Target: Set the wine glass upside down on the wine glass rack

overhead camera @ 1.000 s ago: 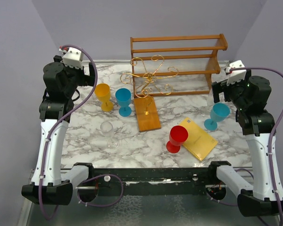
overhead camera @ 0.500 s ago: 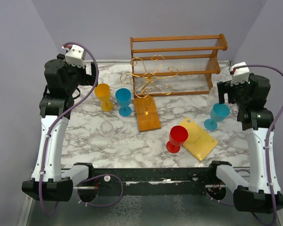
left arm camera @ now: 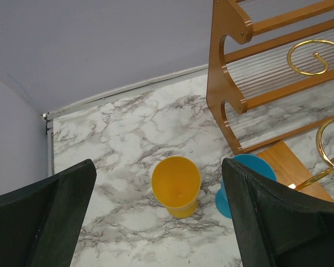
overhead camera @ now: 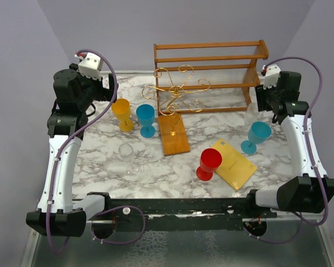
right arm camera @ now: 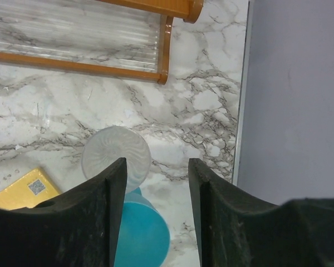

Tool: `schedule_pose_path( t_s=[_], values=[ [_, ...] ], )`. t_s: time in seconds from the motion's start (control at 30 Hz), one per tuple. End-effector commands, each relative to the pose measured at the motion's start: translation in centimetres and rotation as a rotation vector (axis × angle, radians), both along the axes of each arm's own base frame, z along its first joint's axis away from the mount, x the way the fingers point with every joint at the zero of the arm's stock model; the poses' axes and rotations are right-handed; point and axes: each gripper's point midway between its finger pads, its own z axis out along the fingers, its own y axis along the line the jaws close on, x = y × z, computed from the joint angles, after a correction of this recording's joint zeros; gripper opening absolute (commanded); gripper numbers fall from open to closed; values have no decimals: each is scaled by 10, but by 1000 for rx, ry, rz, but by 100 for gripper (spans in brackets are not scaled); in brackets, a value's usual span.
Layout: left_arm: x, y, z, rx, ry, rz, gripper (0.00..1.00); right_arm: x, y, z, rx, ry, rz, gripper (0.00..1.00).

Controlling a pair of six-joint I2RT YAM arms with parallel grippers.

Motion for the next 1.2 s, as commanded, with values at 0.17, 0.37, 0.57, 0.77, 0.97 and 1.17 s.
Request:
schedule_pose_path(
  t_s=[0.17, 0.37, 0.57, 0.77, 0.97, 1.17],
  values=[
    [3, -5, 4, -15, -2, -27, 99, 19, -1, -11, 18, 40, 2, 41],
    [5, -5, 1, -15, 7, -27, 99, 21, 1, -24, 27, 79, 16, 32],
    [7, -5, -3, -10, 15, -30, 99, 23, 1, -39, 22, 118, 25, 22],
    [8, -6, -5, -8, 23, -40, 99, 28, 2, -43, 25, 132, 35, 17],
    [9, -6, -5, -2, 22, -42, 99, 33, 7, -37, 43, 124, 66, 8],
    [9, -10, -5, -6, 26, -65, 99, 44, 25, -1, 89, 42, 158, 1]
  ],
)
